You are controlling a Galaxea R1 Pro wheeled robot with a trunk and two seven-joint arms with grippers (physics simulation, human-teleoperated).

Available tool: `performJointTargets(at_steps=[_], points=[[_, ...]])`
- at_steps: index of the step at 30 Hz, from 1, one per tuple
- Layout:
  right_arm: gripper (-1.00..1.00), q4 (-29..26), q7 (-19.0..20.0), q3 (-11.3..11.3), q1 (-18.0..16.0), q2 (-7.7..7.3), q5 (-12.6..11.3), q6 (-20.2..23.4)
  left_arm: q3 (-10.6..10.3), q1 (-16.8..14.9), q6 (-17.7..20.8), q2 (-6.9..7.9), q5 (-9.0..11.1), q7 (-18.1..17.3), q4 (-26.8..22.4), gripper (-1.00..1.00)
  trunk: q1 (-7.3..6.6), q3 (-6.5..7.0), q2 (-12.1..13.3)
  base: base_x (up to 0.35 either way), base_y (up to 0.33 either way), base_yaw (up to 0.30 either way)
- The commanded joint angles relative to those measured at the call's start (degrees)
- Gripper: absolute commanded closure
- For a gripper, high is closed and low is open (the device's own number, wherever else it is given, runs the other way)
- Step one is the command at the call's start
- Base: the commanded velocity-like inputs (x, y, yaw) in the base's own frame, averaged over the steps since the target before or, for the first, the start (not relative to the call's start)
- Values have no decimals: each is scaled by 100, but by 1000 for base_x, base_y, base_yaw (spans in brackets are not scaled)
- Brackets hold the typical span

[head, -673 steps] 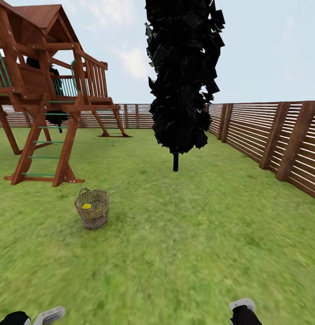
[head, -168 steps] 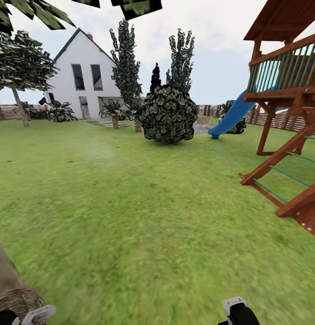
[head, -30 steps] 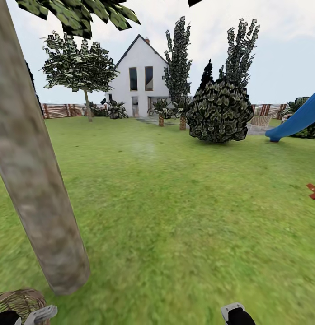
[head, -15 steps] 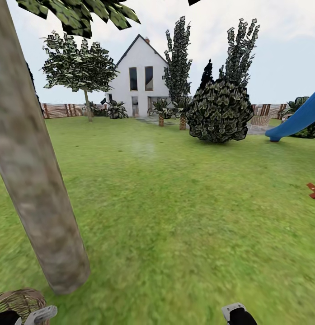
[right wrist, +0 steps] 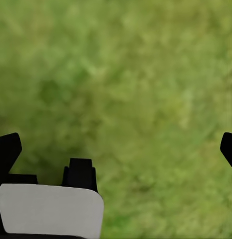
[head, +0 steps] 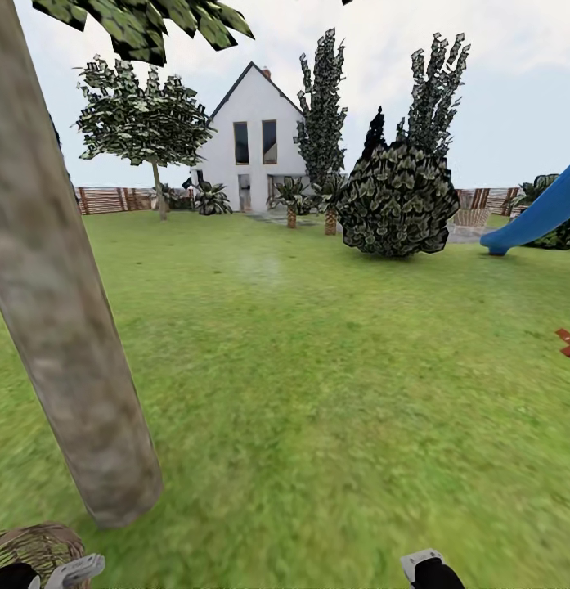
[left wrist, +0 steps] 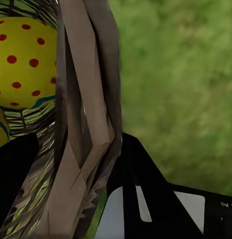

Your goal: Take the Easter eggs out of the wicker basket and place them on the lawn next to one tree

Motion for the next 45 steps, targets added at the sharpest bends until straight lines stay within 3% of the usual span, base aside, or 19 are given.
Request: performJointTargets(at_steps=[1, 21, 25, 45], points=[[-100, -5, -11, 23, -4, -2, 21, 28, 11, -5, 23, 0, -68, -18, -4, 100, 22, -24, -45, 0, 0, 0], [-100, 21, -15, 25, -4, 30, 25, 28, 3, -5, 20, -5, -73, -18, 4, 100, 417, -347, -766, 0, 0, 0], [-100, 21, -16, 25, -4, 30, 25, 28, 3, -5, 18, -42, -73, -18, 5, 100, 417, -347, -766, 0, 0, 0], [-100, 21, -19, 16, -4, 21, 27, 28, 3, -5, 23, -44, -73, -27, 5, 100, 856, -706, -1569, 0, 0, 0]])
